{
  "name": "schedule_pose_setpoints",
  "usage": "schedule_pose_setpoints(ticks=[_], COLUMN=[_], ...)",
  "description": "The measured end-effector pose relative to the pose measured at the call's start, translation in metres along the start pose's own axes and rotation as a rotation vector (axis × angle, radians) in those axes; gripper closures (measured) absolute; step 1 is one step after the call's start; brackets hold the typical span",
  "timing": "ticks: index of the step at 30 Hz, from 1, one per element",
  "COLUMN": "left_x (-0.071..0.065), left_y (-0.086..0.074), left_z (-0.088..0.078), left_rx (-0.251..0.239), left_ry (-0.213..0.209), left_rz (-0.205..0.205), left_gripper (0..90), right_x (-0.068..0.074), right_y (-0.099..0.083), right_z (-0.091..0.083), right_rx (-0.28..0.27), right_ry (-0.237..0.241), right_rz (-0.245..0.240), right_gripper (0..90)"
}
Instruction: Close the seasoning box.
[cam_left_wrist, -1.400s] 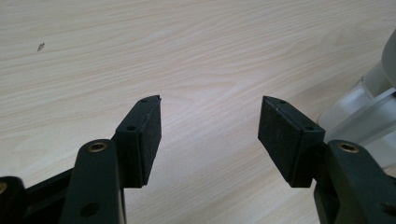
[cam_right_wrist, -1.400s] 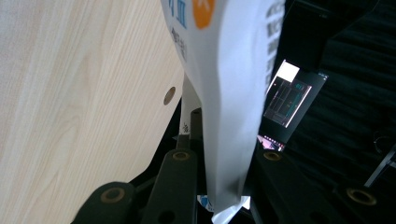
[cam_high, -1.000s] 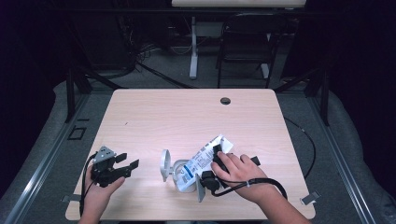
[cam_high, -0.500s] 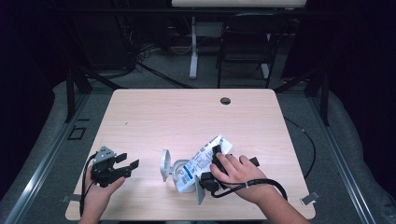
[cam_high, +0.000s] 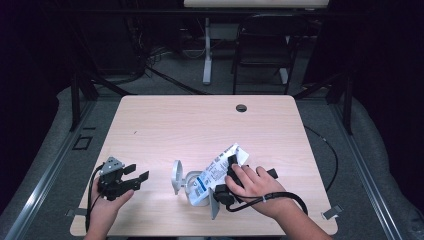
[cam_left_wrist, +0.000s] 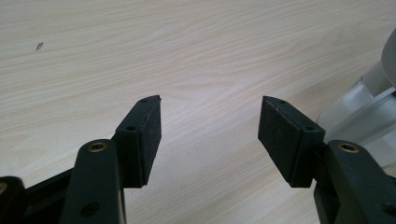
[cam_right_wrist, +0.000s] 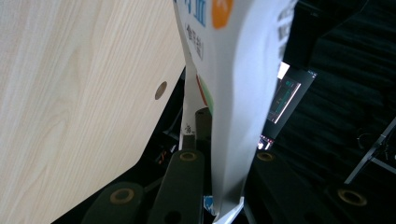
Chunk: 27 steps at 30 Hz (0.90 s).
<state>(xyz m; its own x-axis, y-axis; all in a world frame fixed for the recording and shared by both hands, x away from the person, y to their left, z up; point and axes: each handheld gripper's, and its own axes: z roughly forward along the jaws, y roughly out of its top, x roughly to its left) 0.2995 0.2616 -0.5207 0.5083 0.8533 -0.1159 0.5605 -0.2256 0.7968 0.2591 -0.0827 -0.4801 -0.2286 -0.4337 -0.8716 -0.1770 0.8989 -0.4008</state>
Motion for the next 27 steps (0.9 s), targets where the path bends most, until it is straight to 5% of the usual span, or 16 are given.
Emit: schedule_pose_setpoints(ticks=[27], left_x=[-0.0004], left_y=[0.0006], left_z=[-0.0006], left_rx=[-0.004], left_ry=[-0.001], left_rz=[0.001], left_gripper=[40.0], right_x=[-0.0025], right_y=[0.003], right_z=[-0.002], right_rx=[0.032], right_ry=[-0.025], right_rz=[-0.063], right_gripper=[87.6])
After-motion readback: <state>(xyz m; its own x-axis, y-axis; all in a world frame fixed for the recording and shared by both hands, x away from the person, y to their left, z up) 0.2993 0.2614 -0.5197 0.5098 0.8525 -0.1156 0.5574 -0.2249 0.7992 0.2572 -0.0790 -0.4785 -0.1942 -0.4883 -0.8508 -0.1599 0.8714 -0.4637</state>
